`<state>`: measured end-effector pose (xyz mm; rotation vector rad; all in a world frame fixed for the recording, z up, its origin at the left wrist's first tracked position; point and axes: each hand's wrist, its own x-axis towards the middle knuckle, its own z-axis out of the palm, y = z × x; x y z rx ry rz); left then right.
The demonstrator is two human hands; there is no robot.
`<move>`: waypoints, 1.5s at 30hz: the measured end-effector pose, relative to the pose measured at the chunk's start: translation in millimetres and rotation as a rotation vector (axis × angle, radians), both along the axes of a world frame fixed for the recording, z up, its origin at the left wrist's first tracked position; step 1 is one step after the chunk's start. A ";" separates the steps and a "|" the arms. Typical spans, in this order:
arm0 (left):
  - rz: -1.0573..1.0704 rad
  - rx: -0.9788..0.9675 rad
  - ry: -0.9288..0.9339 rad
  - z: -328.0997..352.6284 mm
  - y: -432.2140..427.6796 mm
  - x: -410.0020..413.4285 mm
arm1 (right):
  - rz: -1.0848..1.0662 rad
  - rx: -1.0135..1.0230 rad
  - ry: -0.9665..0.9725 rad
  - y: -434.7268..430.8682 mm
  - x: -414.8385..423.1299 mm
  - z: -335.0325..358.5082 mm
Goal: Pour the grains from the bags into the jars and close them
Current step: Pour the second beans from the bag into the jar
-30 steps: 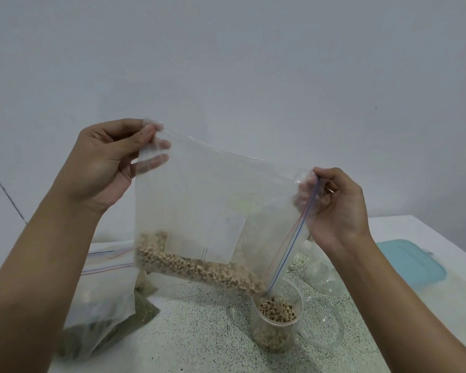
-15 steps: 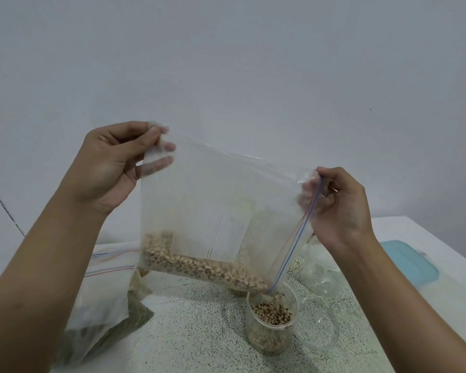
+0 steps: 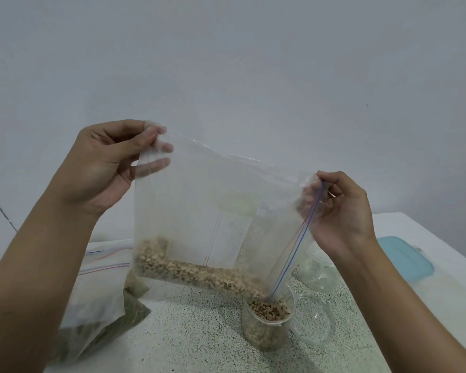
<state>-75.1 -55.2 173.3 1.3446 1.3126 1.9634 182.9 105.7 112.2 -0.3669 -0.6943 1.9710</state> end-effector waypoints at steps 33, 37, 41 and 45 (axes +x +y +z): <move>0.046 0.001 -0.011 7.8 5.3 -22.7 | 0.012 0.034 0.036 6.2 -25.5 8.4; 0.038 -0.004 -0.002 6.3 8.1 -21.3 | -0.010 0.060 0.018 8.6 -22.5 8.3; 0.025 -0.006 0.004 5.5 10.2 -18.6 | -0.026 0.064 0.016 10.9 -18.5 8.0; 0.019 -0.005 0.015 6.1 10.8 -15.5 | -0.026 0.052 0.023 10.3 -14.9 8.0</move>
